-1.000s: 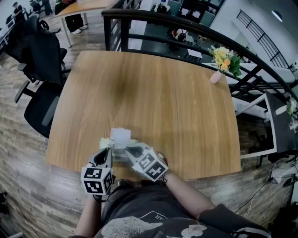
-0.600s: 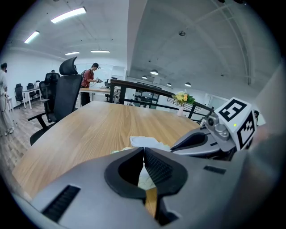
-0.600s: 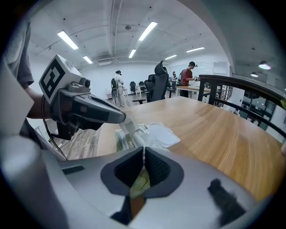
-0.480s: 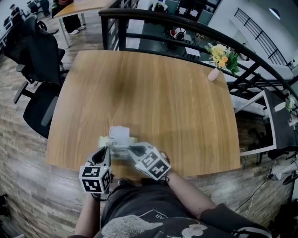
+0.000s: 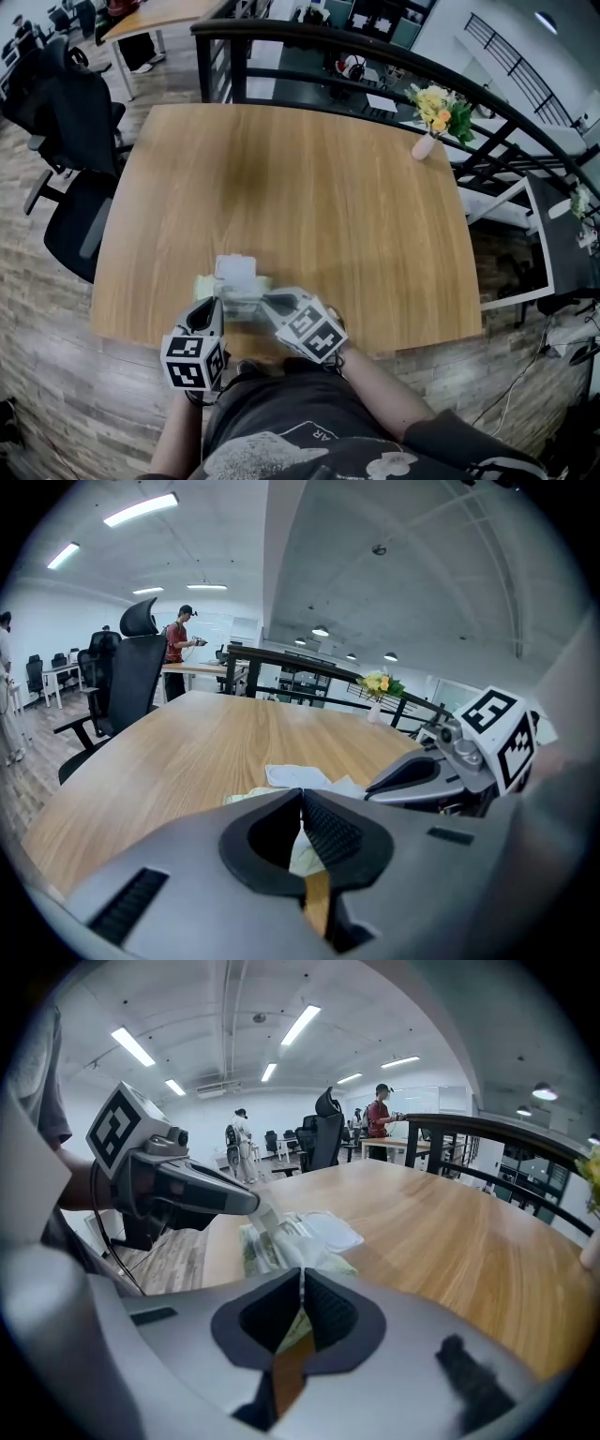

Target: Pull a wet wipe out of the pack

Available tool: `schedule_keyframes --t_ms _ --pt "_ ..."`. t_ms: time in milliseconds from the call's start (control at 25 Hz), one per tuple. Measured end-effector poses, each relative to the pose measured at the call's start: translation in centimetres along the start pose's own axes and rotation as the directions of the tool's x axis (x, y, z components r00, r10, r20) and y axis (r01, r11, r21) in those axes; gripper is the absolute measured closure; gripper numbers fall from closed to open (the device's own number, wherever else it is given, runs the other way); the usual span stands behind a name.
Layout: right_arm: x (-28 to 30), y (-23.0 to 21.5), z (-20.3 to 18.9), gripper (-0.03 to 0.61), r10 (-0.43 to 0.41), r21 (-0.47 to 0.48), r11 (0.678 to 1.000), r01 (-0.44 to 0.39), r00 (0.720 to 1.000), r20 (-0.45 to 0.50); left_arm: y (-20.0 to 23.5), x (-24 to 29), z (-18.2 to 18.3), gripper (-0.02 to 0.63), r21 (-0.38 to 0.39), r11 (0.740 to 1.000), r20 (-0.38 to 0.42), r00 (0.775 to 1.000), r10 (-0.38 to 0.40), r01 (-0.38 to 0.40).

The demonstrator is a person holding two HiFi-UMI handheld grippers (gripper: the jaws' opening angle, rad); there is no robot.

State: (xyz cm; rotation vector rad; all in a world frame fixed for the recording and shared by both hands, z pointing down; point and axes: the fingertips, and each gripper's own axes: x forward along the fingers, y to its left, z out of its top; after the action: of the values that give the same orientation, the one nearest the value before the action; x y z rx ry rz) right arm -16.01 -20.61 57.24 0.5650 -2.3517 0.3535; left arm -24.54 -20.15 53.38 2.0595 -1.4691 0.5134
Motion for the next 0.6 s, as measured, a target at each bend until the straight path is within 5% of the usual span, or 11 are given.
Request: schedule_keyframes --t_ms 600 --pt "-0.79 -0.9 -0.5 0.548 -0.022 0.022 1.0 0.022 1.0 0.004 -0.41 0.19 -0.04 0.594 -0.007 1.0 -0.002 1.0 -0.002 0.002"
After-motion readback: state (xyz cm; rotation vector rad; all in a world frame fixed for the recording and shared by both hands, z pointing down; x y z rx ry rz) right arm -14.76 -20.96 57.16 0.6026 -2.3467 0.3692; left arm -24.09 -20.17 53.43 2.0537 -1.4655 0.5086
